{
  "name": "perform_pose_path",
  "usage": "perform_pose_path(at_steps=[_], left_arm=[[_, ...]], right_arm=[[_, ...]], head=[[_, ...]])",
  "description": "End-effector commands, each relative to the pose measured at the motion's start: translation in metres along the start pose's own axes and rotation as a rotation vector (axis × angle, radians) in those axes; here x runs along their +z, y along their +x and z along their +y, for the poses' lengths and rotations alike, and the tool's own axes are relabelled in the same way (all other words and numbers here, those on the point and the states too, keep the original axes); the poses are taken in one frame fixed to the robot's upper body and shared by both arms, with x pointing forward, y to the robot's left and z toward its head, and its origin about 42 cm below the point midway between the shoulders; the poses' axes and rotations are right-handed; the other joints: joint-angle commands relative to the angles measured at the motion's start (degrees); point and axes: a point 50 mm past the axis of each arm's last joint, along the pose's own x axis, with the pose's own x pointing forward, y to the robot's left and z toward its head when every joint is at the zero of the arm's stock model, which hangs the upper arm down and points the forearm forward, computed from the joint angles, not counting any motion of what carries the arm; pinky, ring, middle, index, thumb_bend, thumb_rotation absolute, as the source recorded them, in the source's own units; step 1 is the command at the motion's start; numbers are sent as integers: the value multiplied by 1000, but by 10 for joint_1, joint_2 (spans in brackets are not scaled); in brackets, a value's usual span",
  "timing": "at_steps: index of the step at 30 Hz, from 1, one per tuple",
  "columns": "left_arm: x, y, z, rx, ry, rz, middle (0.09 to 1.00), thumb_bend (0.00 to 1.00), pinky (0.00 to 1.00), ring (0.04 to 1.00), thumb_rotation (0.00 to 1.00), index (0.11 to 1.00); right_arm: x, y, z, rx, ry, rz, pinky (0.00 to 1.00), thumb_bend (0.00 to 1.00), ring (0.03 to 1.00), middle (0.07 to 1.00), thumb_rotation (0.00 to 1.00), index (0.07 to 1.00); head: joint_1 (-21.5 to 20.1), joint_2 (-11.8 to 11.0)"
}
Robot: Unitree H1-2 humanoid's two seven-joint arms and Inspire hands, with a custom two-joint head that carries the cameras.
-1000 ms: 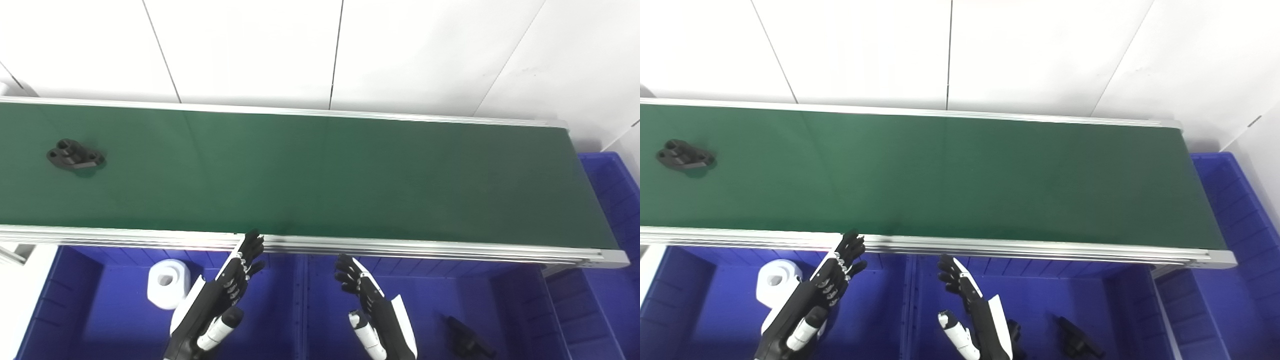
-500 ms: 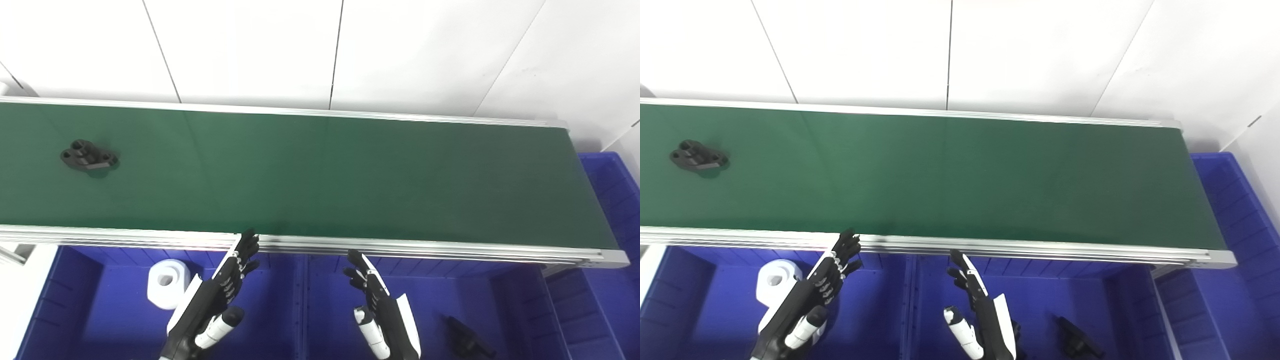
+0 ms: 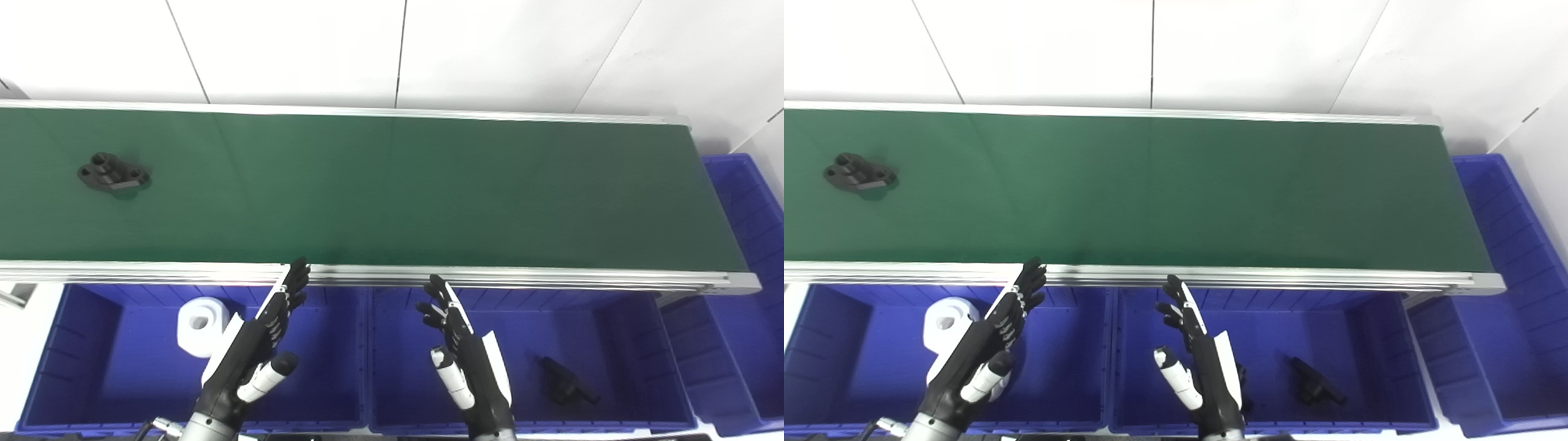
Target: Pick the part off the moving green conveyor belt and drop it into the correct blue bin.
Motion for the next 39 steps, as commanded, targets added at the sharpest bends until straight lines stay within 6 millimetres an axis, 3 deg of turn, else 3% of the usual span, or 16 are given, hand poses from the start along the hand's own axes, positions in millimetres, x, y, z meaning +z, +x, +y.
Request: perform_pose_path(at_steps=[1, 8, 13, 16, 17, 18, 19, 22, 27, 39], left_arm=[[7, 0, 2, 5, 22, -22, 1000, 988, 969, 993, 897, 1000], [5, -2, 1, 3, 26, -12, 1000, 997, 956, 989, 898, 1000], [-5, -3, -7, -4, -2, -16, 1000, 973, 952, 992, 881, 1000], [-13, -2, -15, -13, -19, -12, 1000, 965, 949, 993, 877, 1000], [-15, -2, -17, -16, -24, -10, 1000, 963, 956, 996, 871, 1000], [-19, -1, -21, -20, -30, -10, 1000, 960, 962, 999, 865, 1000], [-22, 0, -23, -23, -33, -10, 1000, 956, 965, 1000, 859, 1000], [-31, 5, -33, -32, -40, -22, 1000, 955, 969, 1000, 846, 1000], [-40, 17, -47, -22, -32, -62, 1000, 970, 935, 981, 813, 1000], [-50, 35, -61, -43, -57, -80, 987, 968, 903, 965, 778, 985]], right_arm=[[33, 19, 39, -3, 129, -103, 859, 836, 860, 937, 1000, 965], [29, 16, 41, 2, 138, -93, 862, 845, 867, 938, 1000, 961], [20, 10, 38, 8, 134, -83, 872, 849, 877, 940, 1000, 963], [11, 5, 32, 7, 131, -72, 870, 859, 871, 936, 1000, 959], [8, 4, 30, 7, 131, -70, 866, 859, 869, 934, 1000, 957], [4, 2, 27, 8, 131, -66, 864, 860, 869, 933, 1000, 957], [1, 1, 25, 9, 131, -63, 862, 862, 870, 933, 1000, 958], [-9, 0, 14, 7, 122, -58, 852, 874, 867, 927, 998, 957], [-20, 1, -4, 12, 110, -63, 838, 884, 858, 927, 991, 965], [-27, 8, -31, 17, 61, -68, 842, 943, 871, 936, 992, 982]], head=[[0, -4], [4, -18], [47, -59], [86, -100], [89, -103], [110, -125], [110, -125], [151, -158], [180, -192], [221, -226]])
